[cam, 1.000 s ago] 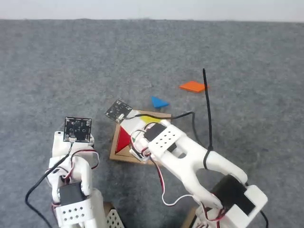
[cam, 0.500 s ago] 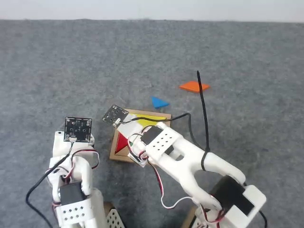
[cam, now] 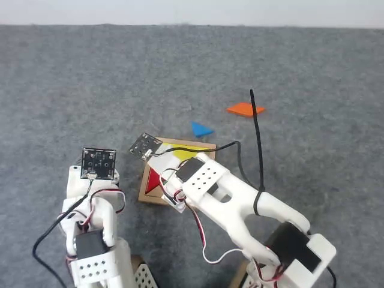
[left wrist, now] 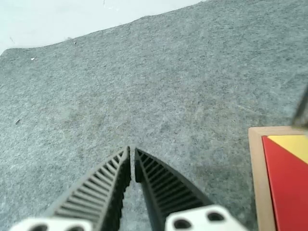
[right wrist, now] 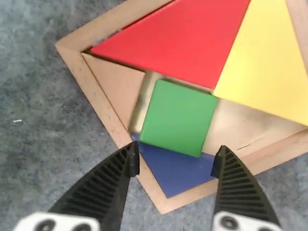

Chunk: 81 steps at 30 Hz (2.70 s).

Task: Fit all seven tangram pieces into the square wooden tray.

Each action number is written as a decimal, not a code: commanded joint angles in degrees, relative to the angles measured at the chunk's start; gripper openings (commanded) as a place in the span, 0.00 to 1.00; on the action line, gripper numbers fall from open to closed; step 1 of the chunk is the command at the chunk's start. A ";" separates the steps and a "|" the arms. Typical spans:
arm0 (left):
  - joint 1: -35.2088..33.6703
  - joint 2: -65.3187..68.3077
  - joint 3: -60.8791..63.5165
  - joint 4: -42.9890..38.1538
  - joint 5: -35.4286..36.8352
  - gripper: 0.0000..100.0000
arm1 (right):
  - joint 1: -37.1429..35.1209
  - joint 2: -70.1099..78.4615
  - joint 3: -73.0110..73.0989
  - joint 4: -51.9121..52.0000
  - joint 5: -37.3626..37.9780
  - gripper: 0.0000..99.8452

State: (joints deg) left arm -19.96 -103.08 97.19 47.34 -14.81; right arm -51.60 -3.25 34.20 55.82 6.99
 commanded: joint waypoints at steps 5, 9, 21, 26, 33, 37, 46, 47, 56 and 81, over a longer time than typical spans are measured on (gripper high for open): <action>-0.18 -1.14 -0.75 0.18 -0.70 0.02 | 4.18 -3.65 -4.75 2.86 -0.79 0.16; -0.18 -1.14 -0.75 0.18 -0.70 0.02 | 4.09 -2.07 -5.10 2.68 -0.35 0.04; -0.18 -1.14 -0.75 0.18 -0.70 0.02 | 0.84 10.24 -11.25 2.68 1.93 0.03; -0.18 -1.14 -0.75 0.18 -0.70 0.02 | 0.31 6.73 -11.60 5.41 2.02 0.03; -0.18 -1.14 -0.75 0.18 -0.70 0.02 | 3.91 -0.48 -8.18 4.18 1.76 0.03; -0.26 -1.14 -0.75 0.18 -0.70 0.02 | 6.29 -0.31 -5.19 -1.80 2.02 0.03; -0.35 -1.14 -0.75 0.18 -0.70 0.01 | 5.05 8.48 -5.71 -7.52 4.92 0.03; -0.97 -1.14 -0.75 0.18 -0.70 0.01 | 4.26 8.75 -6.24 -6.55 4.84 0.03; -1.58 -1.14 -0.75 0.09 -0.70 0.02 | 4.53 8.13 -10.46 -1.80 5.27 0.03; -1.32 -1.14 -0.75 0.00 -0.70 0.02 | 22.29 19.03 -23.91 -19.56 -5.27 0.25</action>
State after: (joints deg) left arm -21.10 -103.08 97.19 47.34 -14.81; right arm -29.63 13.98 17.58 37.36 -0.66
